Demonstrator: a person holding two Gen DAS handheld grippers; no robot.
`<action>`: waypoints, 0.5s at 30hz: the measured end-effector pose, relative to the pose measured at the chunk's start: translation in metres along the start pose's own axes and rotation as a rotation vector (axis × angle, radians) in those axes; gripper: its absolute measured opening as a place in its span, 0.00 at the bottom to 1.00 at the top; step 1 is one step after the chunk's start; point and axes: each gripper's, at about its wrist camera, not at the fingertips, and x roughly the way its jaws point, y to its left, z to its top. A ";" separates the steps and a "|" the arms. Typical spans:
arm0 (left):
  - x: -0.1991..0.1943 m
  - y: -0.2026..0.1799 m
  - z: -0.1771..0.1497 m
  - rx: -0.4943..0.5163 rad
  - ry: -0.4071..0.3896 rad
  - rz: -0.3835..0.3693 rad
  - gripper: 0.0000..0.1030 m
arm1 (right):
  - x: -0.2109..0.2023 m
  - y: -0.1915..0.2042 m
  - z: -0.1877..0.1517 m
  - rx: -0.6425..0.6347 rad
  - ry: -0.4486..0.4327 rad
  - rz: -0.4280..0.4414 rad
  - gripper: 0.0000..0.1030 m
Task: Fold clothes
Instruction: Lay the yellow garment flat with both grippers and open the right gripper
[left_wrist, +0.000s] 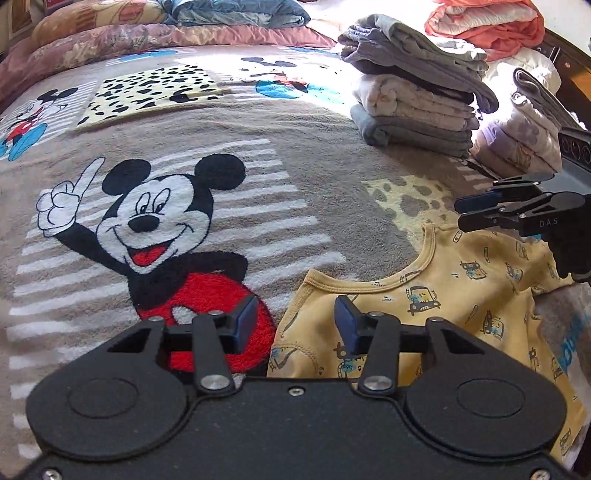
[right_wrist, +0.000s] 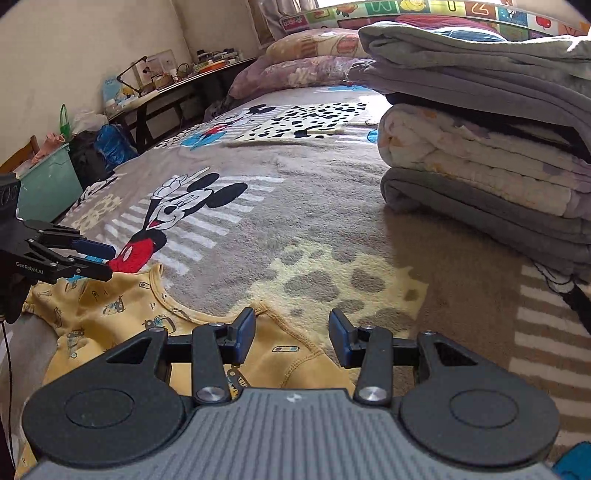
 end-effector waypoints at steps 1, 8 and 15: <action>0.004 0.000 0.003 0.009 0.011 -0.006 0.38 | 0.005 0.001 0.001 -0.014 0.009 0.012 0.43; 0.024 0.002 0.017 0.040 0.054 -0.048 0.30 | 0.033 -0.002 0.007 -0.066 0.069 0.064 0.43; 0.036 -0.005 0.018 0.074 0.084 -0.064 0.10 | 0.049 -0.009 0.009 -0.062 0.109 0.115 0.43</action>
